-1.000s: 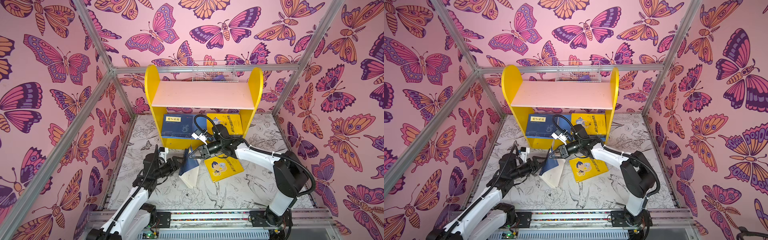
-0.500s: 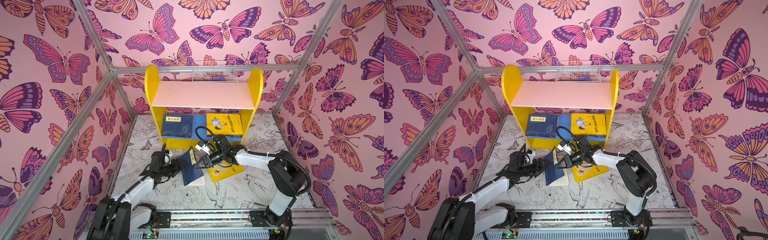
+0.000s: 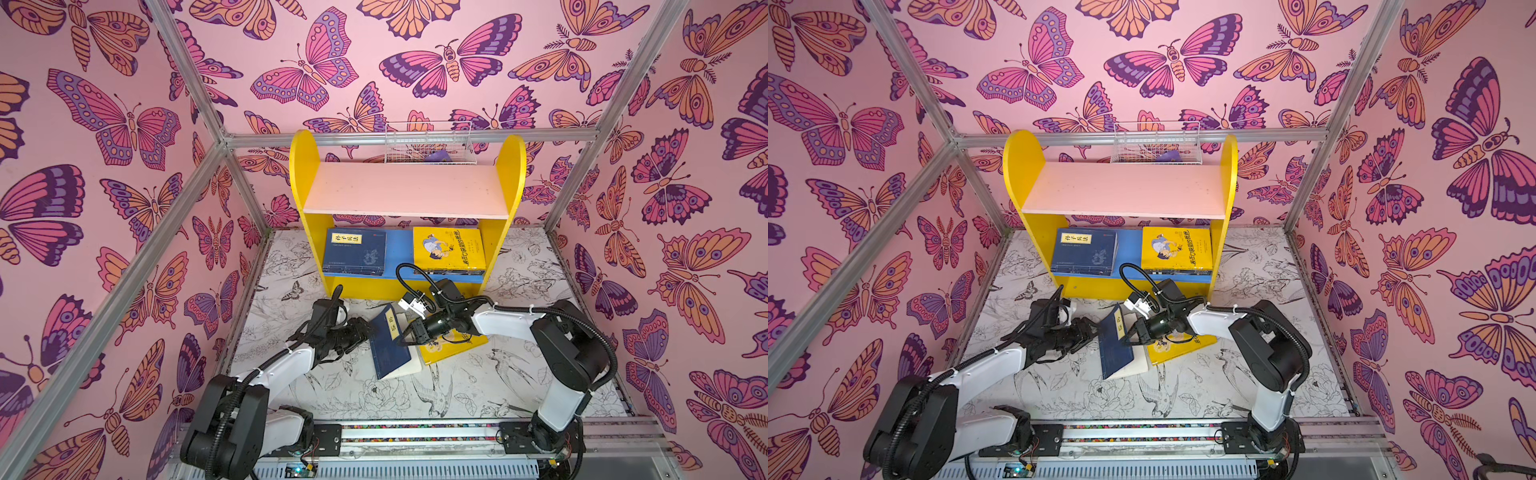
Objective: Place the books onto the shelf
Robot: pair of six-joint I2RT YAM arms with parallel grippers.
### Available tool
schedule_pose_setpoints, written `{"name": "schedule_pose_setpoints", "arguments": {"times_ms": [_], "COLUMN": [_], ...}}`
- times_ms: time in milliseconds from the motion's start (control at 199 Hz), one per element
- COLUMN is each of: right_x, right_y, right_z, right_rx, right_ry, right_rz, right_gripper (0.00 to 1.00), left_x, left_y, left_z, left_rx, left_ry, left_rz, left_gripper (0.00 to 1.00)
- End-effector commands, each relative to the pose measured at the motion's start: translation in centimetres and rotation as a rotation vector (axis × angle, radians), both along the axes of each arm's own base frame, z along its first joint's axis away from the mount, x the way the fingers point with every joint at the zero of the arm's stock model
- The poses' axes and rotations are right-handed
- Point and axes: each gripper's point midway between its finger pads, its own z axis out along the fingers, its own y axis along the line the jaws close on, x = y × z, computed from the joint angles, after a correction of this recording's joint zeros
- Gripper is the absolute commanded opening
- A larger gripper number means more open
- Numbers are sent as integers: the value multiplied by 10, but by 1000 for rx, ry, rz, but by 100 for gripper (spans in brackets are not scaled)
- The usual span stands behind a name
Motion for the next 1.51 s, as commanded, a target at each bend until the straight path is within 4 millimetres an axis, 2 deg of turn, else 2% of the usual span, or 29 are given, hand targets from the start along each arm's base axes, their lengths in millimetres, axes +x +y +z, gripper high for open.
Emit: {"name": "schedule_pose_setpoints", "arguments": {"times_ms": [0, 60, 156, 196, 322, 433, 458, 594, 715, 801, 816, 851, 947, 1033, 1169, 1219, 1325, 1406, 1506], "right_x": [-5, -10, -25, -32, -60, -68, -68, -61, -56, -50, -50, -48, -40, -31, -8, -1, -4, -22, -49], "right_y": [-25, -40, -61, -65, -72, -66, -63, -51, -39, -30, -29, -25, -17, -11, -12, -13, -15, -21, -42], "right_z": [-18, -21, -26, -19, -28, -33, -32, -28, -24, -18, -25, -25, -26, -26, -21, -15, -2, -5, -17], "right_rx": [-143, -216, -324, -340, -448, -472, -463, -442, -407, -375, -388, -374, -348, -315, -265, -221, -144, -172, -291], "right_ry": [-49, -90, -145, -190, -251, -262, -264, -277, -280, -291, -274, -271, -261, -231, -183, -168, -125, -92, -24], "right_rz": [-25, -41, -38, -27, 48, 57, 52, 33, 45, 43, 49, 49, 43, 30, -54, -81, -52, 56, 200], "right_gripper": [38, 47, 53, 55, 60, 65, 66, 69, 69, 69, 69, 68, 63, 51, 12, 0, 0, 0, 0], "left_x": [2, 5, 14, 18, 33, 46, 48, 58, 63, 63, 64, 62, 57, 51, 39, 35, 27, 21, 10], "left_y": [17, 22, 22, 21, 17, 5, 2, -15, -26, -30, -31, -34, -37, -35, -31, -28, -24, -22, -20], "left_z": [-9, -7, 7, 13, 29, 36, 25, 11, 2, -2, -2, -4, -10, -21, -36, -38, -31, -17, 2], "left_rx": [154, 200, 269, 298, 366, 411, 436, 517, 592, 582, 576, 564, 549, 550, 553, 557, 537, 507, 469], "left_ry": [-8, -30, -107, -142, -239, -313, -299, -357, -405, -421, -425, -432, -422, -379, -306, -284, -269, -287, -302], "left_rz": [47, 69, 66, 59, 43, -11, -33, -110, -173, -186, -186, -196, -230, -234, -241, -233, -211, -193, -195], "left_gripper": [63, 64, 65, 65, 65, 66, 66, 66, 65, 65, 65, 65, 62, 61, 60, 59, 60, 62, 64]}}
